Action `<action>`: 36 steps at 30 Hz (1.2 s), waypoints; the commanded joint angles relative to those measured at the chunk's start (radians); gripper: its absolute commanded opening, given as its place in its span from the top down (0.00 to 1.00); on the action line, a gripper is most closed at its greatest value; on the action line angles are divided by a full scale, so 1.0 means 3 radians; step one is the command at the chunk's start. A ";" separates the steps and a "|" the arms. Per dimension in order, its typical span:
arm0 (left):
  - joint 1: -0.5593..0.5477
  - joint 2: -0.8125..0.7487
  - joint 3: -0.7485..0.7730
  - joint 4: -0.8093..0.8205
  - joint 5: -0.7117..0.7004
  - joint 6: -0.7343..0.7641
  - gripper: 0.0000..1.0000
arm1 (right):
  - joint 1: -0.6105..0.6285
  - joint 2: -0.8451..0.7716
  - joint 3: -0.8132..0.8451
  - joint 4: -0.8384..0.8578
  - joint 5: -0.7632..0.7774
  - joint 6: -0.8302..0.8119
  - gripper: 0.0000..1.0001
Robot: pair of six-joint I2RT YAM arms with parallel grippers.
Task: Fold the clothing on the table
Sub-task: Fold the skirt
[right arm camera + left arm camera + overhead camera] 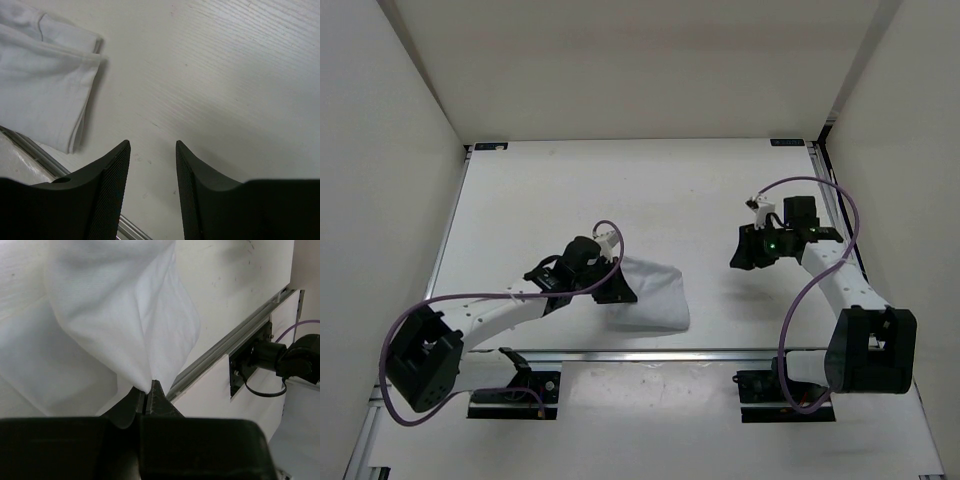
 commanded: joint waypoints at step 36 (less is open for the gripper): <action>0.0979 0.0255 0.0273 -0.0223 -0.0130 0.0471 0.01 | 0.0906 0.1068 -0.0286 0.1717 -0.1095 0.0664 0.02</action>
